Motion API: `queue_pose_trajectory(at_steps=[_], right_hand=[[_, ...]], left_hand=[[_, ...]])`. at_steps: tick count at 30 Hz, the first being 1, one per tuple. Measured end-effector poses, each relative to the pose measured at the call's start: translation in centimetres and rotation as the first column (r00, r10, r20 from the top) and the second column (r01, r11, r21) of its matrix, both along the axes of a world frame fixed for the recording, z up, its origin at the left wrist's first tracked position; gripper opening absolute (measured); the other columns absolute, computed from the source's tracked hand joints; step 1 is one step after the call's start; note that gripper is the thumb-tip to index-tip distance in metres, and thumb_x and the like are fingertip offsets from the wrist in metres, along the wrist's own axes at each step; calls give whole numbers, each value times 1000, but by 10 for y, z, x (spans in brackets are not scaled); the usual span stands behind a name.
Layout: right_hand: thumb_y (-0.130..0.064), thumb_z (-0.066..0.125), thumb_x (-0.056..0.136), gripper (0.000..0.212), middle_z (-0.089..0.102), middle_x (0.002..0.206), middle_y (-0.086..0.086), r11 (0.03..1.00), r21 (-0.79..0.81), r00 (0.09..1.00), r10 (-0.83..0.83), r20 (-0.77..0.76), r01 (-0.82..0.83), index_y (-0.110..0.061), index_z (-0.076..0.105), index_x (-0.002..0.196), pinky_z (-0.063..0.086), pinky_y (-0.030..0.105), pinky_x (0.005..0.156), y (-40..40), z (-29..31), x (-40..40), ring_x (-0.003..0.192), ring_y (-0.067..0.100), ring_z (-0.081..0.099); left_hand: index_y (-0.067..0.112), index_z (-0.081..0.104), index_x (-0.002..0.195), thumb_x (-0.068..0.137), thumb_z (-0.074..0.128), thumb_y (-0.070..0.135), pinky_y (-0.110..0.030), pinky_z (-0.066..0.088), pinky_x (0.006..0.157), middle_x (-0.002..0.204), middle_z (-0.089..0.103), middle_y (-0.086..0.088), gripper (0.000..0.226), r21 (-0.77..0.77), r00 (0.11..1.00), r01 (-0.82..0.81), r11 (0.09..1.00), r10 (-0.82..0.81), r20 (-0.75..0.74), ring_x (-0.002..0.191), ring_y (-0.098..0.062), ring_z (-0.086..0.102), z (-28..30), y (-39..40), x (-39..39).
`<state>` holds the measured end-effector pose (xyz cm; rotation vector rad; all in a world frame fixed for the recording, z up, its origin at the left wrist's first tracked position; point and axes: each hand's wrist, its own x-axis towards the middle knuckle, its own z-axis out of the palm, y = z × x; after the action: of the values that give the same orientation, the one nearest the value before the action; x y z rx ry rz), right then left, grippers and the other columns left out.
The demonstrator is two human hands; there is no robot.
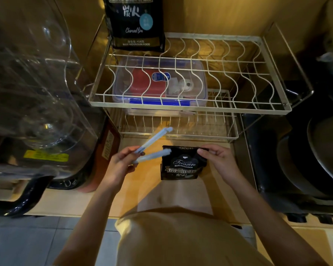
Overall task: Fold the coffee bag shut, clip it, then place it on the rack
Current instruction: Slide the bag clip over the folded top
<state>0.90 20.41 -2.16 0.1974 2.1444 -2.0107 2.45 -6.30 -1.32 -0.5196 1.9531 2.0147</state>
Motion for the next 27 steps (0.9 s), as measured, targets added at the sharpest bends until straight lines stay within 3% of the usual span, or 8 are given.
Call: queue_pose_trajectory(at_steps=[5,9,13,17,21,24,27], right_hand=[[5,60,79,16,72,60,-15,1000,-21,1000,-24,1,24,-5,66,90,50,9,58,-2,-1,0,62,-2,65],[7,59,79,18,70,55,-16,998,-38,999,-39,22,40,0,65,94,48,6,55,-4,-3,-1,57,-5,64],[4,60,79,13,71,58,-15,997,-36,997,-60,39,62,-1,66,90,48,7,57,-3,-5,-1,59,-4,65],[5,60,79,14,72,59,-15,997,-47,997,-59,45,61,-3,66,90,49,8,57,-4,-4,-1,60,-2,65],[6,60,79,14,72,59,-14,996,-56,996,-62,57,65,-3,66,87,50,8,59,-5,-4,-2,60,-2,65],[5,60,79,15,73,62,-13,998,-48,997,-47,67,50,-8,67,84,51,10,61,-4,-3,-3,64,-1,67],[4,60,79,15,73,63,-13,998,-52,997,-38,71,42,-7,66,86,51,10,60,-3,-2,-4,64,-1,67]], left_hand=[[11,63,105,87,52,9,-14,38,51,70,63,11,22,-134,984,127,983,-142,-108,56,-1,45,5,13,-20],[12,60,113,87,53,10,-6,38,49,73,54,3,27,-184,949,263,947,-288,-126,53,3,47,7,31,-30],[14,58,117,89,51,16,-5,40,53,76,52,6,29,-223,947,254,941,-289,-140,66,-7,44,2,38,-33],[16,60,114,94,40,21,-5,38,52,73,51,8,29,-171,960,226,959,-249,-128,64,-7,41,-1,43,-27],[27,59,112,84,43,26,-18,37,59,95,54,3,32,-35,956,274,961,-276,-102,71,-9,42,-1,46,-29],[25,49,124,87,50,7,-11,45,73,118,51,2,41,-116,909,392,912,-404,-103,100,-10,49,-1,44,-31],[26,44,128,86,54,9,-10,48,83,130,47,2,46,-159,867,456,876,-478,-144,116,-11,46,-1,40,-32]])
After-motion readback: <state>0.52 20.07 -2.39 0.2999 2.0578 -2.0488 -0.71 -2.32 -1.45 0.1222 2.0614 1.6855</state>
